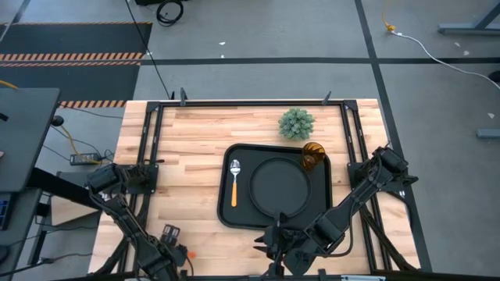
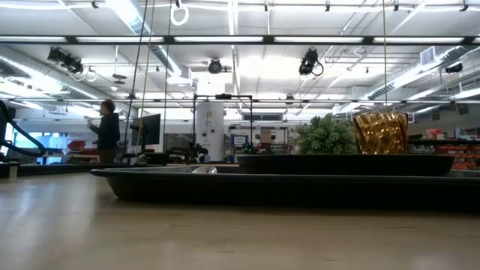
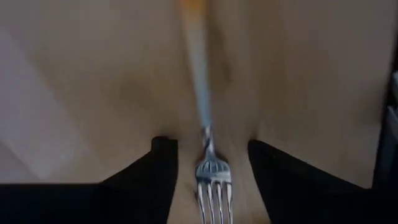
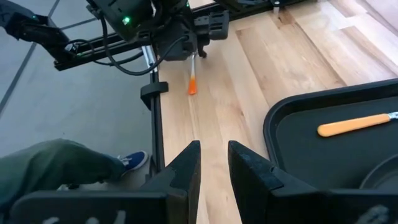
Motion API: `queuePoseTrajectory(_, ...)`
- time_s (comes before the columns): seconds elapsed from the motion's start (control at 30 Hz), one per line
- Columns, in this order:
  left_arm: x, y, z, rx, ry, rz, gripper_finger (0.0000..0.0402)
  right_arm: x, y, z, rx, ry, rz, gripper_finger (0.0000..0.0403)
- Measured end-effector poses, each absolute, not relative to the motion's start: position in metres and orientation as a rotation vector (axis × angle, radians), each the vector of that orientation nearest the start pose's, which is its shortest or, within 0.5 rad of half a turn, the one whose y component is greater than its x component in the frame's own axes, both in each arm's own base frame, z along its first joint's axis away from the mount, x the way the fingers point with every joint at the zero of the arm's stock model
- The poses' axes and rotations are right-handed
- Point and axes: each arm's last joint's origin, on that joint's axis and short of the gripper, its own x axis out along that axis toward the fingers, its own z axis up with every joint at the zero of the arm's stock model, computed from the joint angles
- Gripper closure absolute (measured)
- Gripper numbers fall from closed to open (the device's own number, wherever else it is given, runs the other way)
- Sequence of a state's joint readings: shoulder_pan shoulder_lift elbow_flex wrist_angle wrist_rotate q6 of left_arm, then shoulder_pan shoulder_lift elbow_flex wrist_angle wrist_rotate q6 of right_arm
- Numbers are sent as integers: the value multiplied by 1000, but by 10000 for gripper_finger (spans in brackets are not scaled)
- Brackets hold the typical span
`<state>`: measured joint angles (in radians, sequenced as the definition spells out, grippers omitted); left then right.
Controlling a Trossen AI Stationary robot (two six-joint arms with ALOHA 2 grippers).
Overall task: Pick and place plate/cup/fork/spoon on tray
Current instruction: Put the orange fork on the black serving tray
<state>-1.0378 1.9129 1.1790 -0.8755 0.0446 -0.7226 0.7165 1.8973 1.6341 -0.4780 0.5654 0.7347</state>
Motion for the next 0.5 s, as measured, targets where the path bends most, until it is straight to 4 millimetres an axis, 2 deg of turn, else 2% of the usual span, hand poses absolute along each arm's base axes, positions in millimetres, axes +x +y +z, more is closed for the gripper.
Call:
queuePoseTrajectory(0.17, 168, -283, 135, 325, 1587, -366, 258, 333, 265, 285, 267, 610, -72, 315)
queuePoseTrajectory(0.5, 181, -264, 120, 171, 1659, -400, 388, 342, 255, 285, 261, 641, -38, 315)
